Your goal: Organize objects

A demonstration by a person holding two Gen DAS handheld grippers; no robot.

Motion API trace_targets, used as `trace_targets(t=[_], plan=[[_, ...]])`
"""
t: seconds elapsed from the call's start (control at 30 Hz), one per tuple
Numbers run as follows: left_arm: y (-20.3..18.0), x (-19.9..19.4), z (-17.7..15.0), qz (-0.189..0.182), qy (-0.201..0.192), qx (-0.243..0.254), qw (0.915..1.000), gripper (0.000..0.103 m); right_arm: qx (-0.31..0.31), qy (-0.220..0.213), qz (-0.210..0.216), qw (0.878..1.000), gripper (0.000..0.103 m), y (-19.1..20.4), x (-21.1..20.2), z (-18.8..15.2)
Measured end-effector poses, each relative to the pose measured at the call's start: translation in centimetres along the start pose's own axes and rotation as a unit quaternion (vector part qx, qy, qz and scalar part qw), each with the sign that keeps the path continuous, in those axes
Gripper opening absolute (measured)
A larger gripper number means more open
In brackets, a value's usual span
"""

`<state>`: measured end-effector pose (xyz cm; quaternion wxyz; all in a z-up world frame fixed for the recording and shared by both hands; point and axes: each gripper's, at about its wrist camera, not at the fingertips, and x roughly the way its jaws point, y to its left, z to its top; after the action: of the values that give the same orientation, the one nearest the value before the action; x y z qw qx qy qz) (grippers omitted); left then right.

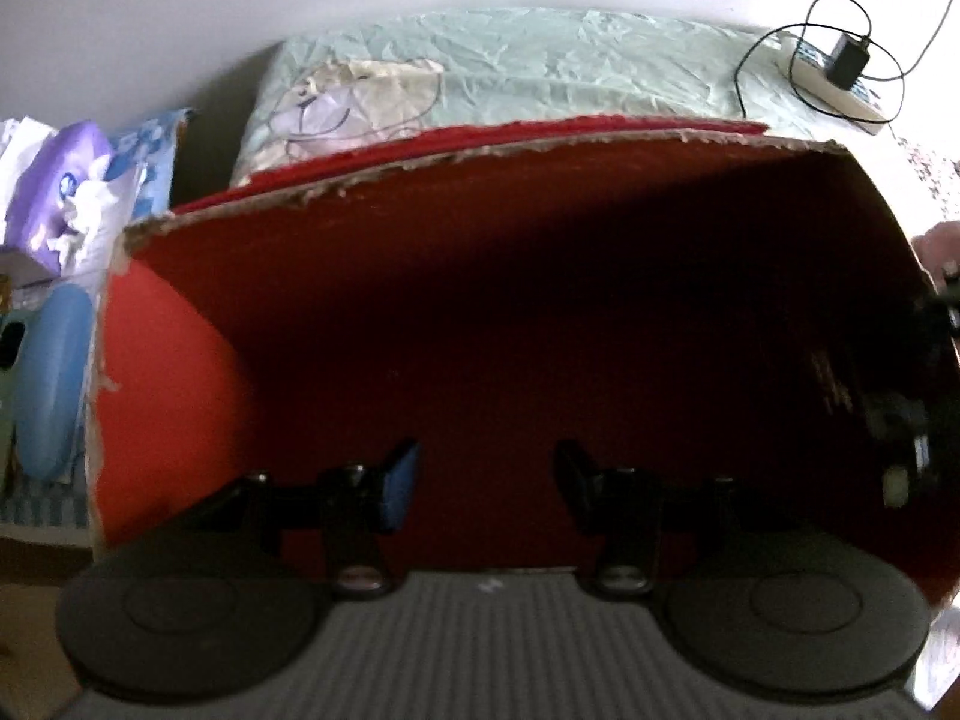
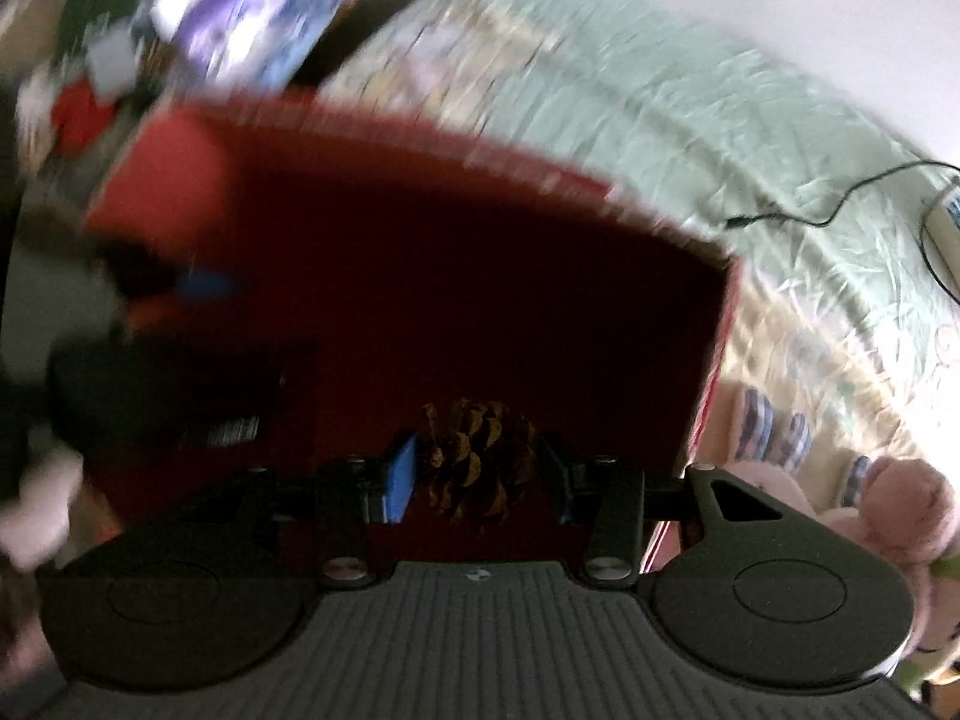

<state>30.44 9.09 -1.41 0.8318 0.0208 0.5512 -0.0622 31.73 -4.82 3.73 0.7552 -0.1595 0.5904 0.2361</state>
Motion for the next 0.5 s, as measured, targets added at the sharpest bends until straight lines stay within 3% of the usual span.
trace_targets(t=[0.17, 0.5], plan=[[-0.3, 0.5, 0.1, 0.012, 0.017, -0.008, 0.9998, 0.052, -0.04, 0.056, -0.011, 0.998, 0.047, 1.1, 1.0, -0.4], [-0.5, 0.9, 0.5, 0.038, 0.024, -0.004, 0.999, 0.053, -0.087, 0.083, -0.039, 0.992, 0.048, 2.6, 2.3, -0.8]])
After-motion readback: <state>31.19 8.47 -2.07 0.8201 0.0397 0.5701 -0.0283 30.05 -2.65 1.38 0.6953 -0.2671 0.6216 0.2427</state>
